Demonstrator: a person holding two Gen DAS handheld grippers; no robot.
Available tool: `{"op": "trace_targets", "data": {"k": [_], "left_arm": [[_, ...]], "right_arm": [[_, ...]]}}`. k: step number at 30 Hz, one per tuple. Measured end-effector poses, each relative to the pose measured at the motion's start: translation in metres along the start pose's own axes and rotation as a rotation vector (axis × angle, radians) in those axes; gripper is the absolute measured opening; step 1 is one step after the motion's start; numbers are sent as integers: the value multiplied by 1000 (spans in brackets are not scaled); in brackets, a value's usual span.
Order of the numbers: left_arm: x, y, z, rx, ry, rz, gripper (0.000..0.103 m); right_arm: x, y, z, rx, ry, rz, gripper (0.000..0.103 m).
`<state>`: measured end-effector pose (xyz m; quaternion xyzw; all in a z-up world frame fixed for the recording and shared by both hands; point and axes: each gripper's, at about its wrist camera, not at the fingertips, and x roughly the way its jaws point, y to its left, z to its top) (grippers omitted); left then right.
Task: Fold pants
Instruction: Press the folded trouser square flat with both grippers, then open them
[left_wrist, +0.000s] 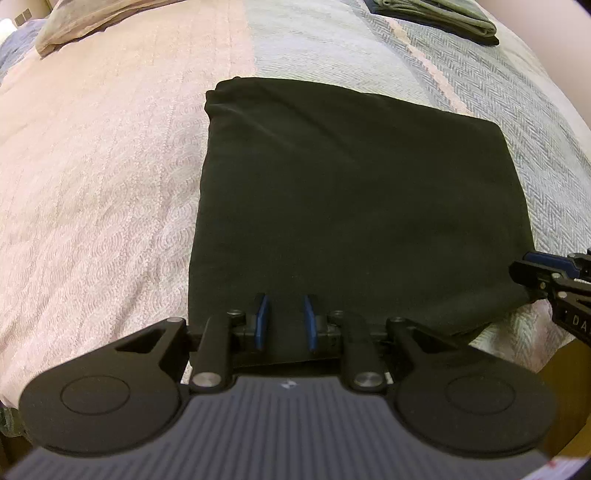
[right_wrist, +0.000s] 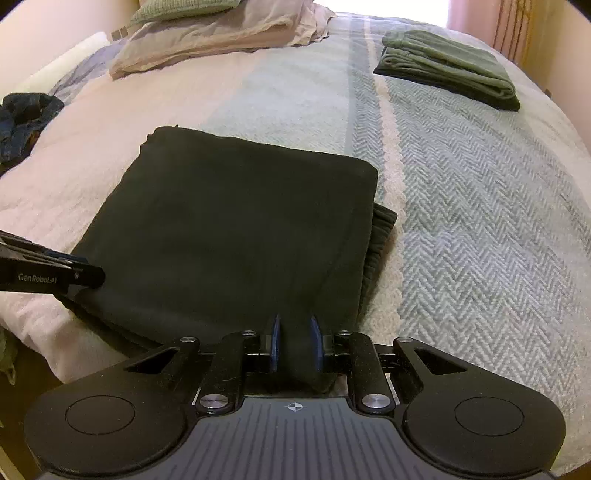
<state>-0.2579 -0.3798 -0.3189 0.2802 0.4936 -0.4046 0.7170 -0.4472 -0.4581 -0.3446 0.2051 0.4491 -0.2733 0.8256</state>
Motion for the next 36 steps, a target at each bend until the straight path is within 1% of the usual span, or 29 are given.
{"op": "trace_targets", "data": {"k": [9,15,17,19,20,21,23,24,25,28,30,31,32,33,34,36], "left_arm": [[-1,0,-5,-3,-13,-5,17],[-2,5,-23,28,-72,-41,18],[-3,6,-26,33,-83,-46,18],[-8,6,-24,37,-78,-43,18],[-11,7,-23,33,-80,-44,18],[-14,8,-21,30,-86,-46,18],[-19,10,-15,23,-95,-53,18],[-20,10,-13,19,-101,-53,18],[-21,9,-11,15,-111,-50,18],[-18,7,-8,17,-133,-38,18],[-12,5,-8,16,-123,-16,18],[-5,6,-8,13,-111,-2,20],[0,8,-7,1,-101,2,23],[3,10,-5,-17,-91,-1,23],[1,11,-2,-27,-85,2,23],[-7,11,4,-22,-88,25,22]], "right_arm": [[2,0,-3,-14,-18,-6,15],[-1,3,-19,-40,-32,-12,15],[1,4,-24,-67,-36,-15,15],[-3,7,-21,-118,-14,-18,15],[-6,6,-18,-116,1,-13,15],[-11,2,-13,-84,0,-11,15],[-24,-9,1,-1,-42,2,15],[-28,-12,8,7,-77,-3,15],[-29,-14,17,-6,-112,-14,15],[-19,-21,37,-25,-171,-41,15],[-7,-28,46,-28,-211,-52,15],[3,-32,49,-28,-202,-59,15],[17,-36,48,-25,-164,-63,15],[32,-41,45,-12,-106,-56,15],[41,-46,42,9,-77,-42,15],[32,-50,43,48,-86,-26,15]]}}
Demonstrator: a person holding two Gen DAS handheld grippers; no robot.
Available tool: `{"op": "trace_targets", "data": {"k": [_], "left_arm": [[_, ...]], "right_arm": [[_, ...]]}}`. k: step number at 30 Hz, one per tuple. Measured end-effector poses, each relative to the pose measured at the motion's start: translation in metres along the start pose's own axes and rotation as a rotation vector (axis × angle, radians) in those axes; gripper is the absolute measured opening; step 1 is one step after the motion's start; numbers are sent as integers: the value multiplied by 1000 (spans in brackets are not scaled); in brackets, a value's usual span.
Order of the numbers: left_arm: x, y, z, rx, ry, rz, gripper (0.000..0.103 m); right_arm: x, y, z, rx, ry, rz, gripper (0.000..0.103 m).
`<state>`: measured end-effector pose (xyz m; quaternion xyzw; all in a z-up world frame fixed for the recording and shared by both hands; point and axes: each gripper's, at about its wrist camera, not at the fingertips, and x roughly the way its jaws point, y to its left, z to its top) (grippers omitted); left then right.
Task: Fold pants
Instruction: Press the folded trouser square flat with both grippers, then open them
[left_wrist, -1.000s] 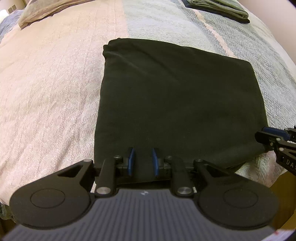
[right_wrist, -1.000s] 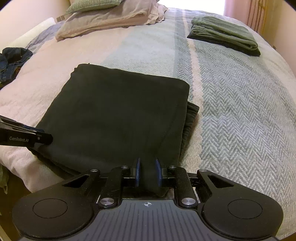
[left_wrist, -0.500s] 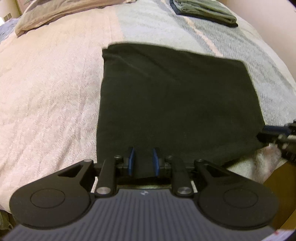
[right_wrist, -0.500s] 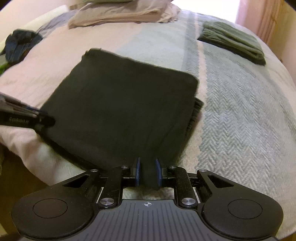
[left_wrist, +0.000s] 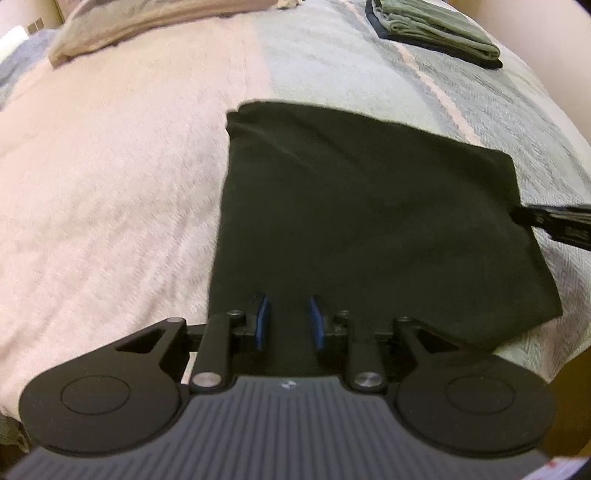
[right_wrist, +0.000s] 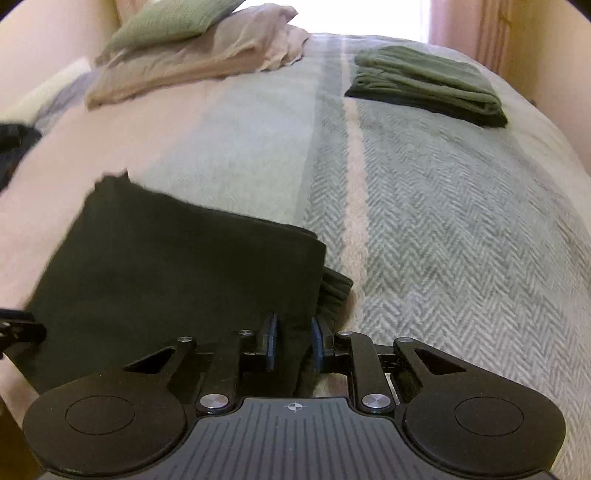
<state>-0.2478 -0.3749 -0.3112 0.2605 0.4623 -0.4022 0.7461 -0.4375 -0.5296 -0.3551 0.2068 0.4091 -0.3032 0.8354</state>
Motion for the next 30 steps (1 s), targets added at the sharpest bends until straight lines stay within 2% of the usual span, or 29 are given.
{"op": "trace_targets", "data": {"k": [3,6,10,13,14,15,19,22,24,30], "left_arm": [[-11,-4,7,13,21,17,22],[-20,-14,2,11,28,-17,24],[-5,-29,-11,-9,86,-3,25],[-14,-34,-7,-10,84,18,26],[-18,-34,-4,-13,91,20,29],[-21,-34,-3,-17,104,26,32],[-39,-34,3,-36,128,41,38],[-48,-33,6,-43,133,44,41],[-51,-32,7,-39,129,47,44],[-47,-29,12,-29,127,39,47]], "right_arm": [[-32,0,2,62,13,11,15],[-65,13,-12,75,11,95,15],[-54,32,-41,31,102,88,15],[-54,35,-42,1,104,77,16],[-59,35,-38,16,103,81,16],[-62,34,-36,34,109,83,20],[-74,23,-30,115,152,112,54],[-83,17,-33,184,168,140,59],[-85,11,-33,222,180,151,60],[-87,4,-35,283,178,137,61]]}}
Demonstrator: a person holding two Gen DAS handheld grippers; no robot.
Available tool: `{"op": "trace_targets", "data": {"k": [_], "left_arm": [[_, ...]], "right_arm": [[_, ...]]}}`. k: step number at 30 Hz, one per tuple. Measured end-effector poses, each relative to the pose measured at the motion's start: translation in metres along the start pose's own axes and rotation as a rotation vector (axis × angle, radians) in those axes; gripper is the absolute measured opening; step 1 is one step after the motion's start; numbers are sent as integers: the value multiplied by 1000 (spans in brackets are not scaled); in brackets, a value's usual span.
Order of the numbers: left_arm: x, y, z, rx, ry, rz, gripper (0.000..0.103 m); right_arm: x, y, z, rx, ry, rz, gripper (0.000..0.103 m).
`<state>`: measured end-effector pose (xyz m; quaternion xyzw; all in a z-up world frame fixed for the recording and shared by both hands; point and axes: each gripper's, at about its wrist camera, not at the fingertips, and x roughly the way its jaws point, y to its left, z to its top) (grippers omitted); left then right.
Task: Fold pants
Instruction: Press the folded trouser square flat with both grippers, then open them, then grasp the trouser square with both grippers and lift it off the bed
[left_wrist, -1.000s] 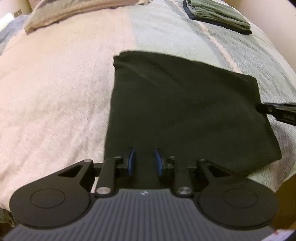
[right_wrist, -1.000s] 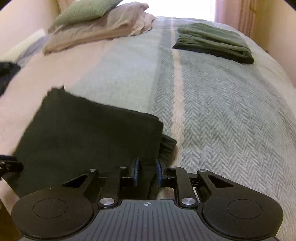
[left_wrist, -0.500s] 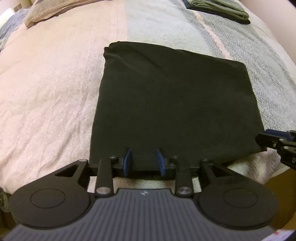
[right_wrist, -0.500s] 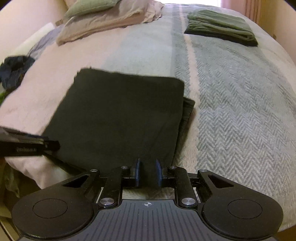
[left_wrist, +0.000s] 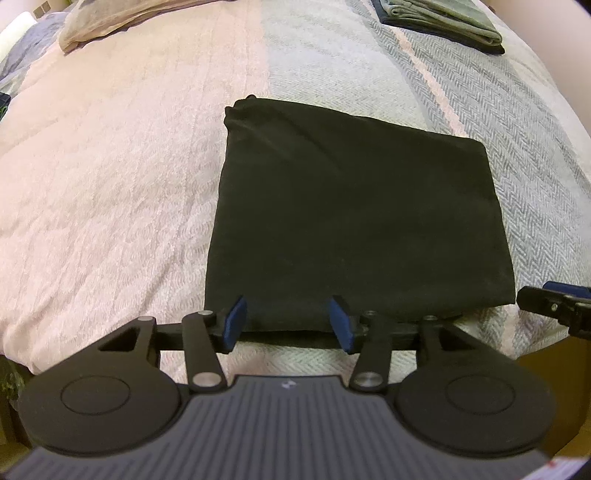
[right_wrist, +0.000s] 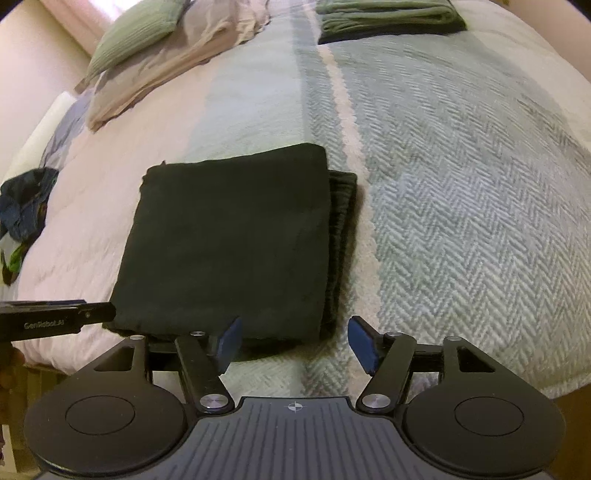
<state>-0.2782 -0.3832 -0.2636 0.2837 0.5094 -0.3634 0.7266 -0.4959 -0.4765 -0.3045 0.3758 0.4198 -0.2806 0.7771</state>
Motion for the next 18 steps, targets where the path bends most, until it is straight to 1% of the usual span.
{"op": "trace_targets", "data": {"k": [4,8,9,10,11,12,13,16,18], "left_arm": [[4,4,3,12,3,-17,47],[-2,19,4,29,-39,-54,54],[-2,26,4,37,-50,-57,55],[-2,33,5,41,-57,-60,58],[-1,41,6,42,-60,-63,66],[1,49,8,40,-63,-68,70],[5,58,10,35,-68,-76,70],[24,81,20,3,-59,-132,70],[41,96,29,-39,-50,-216,70]], "right_arm": [[2,-2,0,26,1,-7,61],[0,-8,4,62,-8,6,62],[-1,-11,5,80,-13,13,64],[-2,-16,7,103,-18,30,68],[-2,-20,9,121,-21,47,71],[-1,-25,8,141,-25,62,74],[0,-28,8,157,-27,75,76],[14,-39,11,197,-10,130,76],[27,-48,12,258,-13,179,76]]}}
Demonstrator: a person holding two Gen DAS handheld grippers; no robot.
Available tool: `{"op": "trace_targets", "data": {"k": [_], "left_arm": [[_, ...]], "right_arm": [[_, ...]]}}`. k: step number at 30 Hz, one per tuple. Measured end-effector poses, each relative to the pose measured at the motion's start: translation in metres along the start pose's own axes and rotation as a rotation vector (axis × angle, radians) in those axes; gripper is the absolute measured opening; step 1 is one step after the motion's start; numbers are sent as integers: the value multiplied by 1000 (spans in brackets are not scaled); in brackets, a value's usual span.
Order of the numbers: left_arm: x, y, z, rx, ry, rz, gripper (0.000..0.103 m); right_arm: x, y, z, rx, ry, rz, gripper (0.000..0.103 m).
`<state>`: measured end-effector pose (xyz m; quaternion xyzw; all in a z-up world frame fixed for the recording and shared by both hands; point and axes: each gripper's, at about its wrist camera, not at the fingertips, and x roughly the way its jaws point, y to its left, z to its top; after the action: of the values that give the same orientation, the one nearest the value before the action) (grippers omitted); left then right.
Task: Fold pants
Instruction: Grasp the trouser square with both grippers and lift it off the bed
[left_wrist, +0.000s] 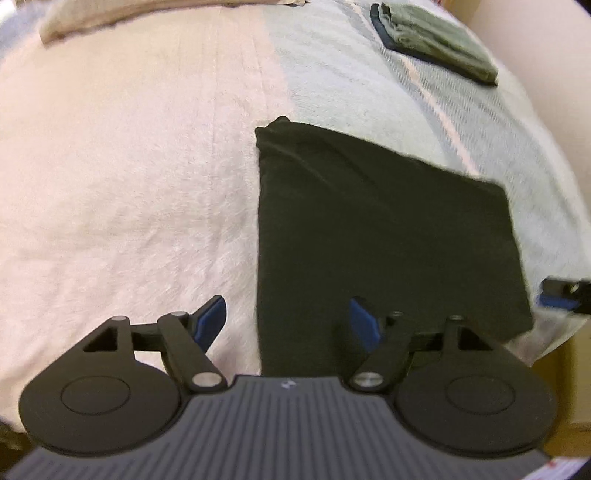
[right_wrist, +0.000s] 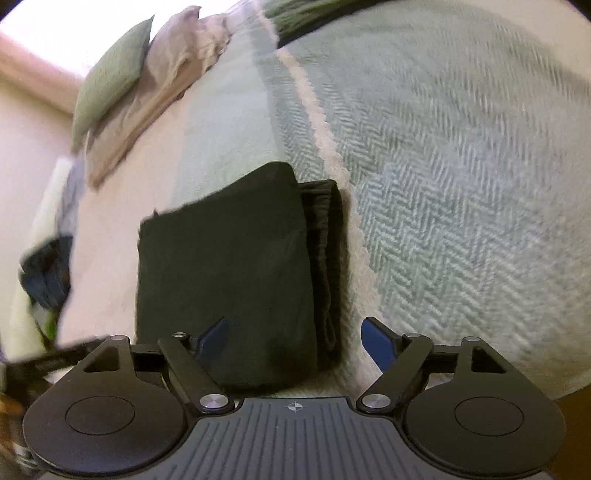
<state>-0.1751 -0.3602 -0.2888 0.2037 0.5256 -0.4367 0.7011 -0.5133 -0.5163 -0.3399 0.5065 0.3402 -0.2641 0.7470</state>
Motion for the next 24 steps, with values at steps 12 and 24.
{"op": "trace_targets", "data": {"k": [12,24], "left_arm": [[68,66,22,-186,19,-286,71],[114,76,43,-200,75,-496,71]], "right_arm": [[60,-37,19,114,-10,136,76],[91,-56,29,150,14,246,73]]}}
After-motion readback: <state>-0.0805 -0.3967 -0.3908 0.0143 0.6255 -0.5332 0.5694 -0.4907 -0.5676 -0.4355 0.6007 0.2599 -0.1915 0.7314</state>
